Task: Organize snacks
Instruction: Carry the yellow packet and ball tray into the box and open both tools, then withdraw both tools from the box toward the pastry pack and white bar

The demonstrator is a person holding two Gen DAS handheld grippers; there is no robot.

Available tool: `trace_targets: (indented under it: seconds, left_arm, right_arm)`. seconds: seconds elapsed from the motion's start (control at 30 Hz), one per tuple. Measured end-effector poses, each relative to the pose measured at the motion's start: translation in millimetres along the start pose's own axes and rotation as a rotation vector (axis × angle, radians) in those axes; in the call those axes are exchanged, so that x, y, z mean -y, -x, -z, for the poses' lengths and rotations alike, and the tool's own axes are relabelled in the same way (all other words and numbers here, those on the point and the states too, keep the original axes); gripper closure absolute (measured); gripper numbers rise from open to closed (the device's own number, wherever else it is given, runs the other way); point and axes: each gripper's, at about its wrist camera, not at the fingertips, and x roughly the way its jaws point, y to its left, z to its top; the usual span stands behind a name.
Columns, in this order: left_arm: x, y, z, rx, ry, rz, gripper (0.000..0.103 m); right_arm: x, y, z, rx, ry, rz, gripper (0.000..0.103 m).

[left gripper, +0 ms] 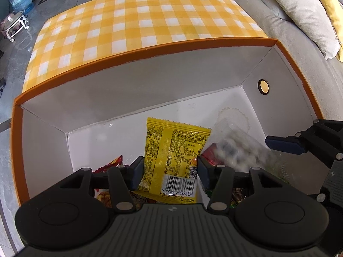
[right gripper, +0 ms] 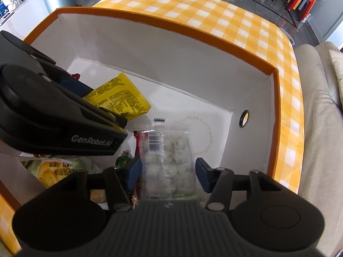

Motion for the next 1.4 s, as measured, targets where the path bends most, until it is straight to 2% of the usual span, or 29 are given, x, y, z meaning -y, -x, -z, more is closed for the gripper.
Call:
trace_targets:
  seconds: [0.17,0.27,0.5,0.83,1.0,1.13,1.23,1.4]
  left_arm:
    - [0.7,11.1,4.0,0.027,0.001,0.001,0.034]
    - [3.3,22.3,7.7,0.056,-0.007,-0.002,0.028]
    - [3.8,60.5,21.1,0.137,-0.012,-0.031,0.027]
    - [3.7,119.7,55.9,0.275,0.022,-0.058,0.026]
    - [17.1,148.7,77.2,0.358,-0.025,-0.074,0.026]
    - [25.1,169.4,98.5,0.415,-0.044,-0.058,0.026]
    - [28.7,181.9,115.4,0.451,-0.042,-0.051,0.026]
    - [34.1,188.1,145.1,0.479,-0.033,-0.084,0.025]
  right_arm:
    - [-3.2,8.6,-1.4,0.002,0.005,-0.009,0.038]
    - [-7.6,15.3,-0.3,0.012,0.023,0.001,0.036]
    - [-15.2,36.7,3.1,0.0,0.012,0.021,0.036]
    - [-20.3,84.6,21.3,0.079,-0.051,0.013,0.036]
    - [-29.4,118.8,42.0,0.159,-0.069,0.033,0.036]
    - [-35.7,146.6,65.1,0.238,-0.095,0.034,0.033]
    - [-42.0,162.5,86.9,0.293,-0.11,0.044,0.029]
    - [-59.4,176.4,128.8,0.352,-0.138,0.041,0.028]
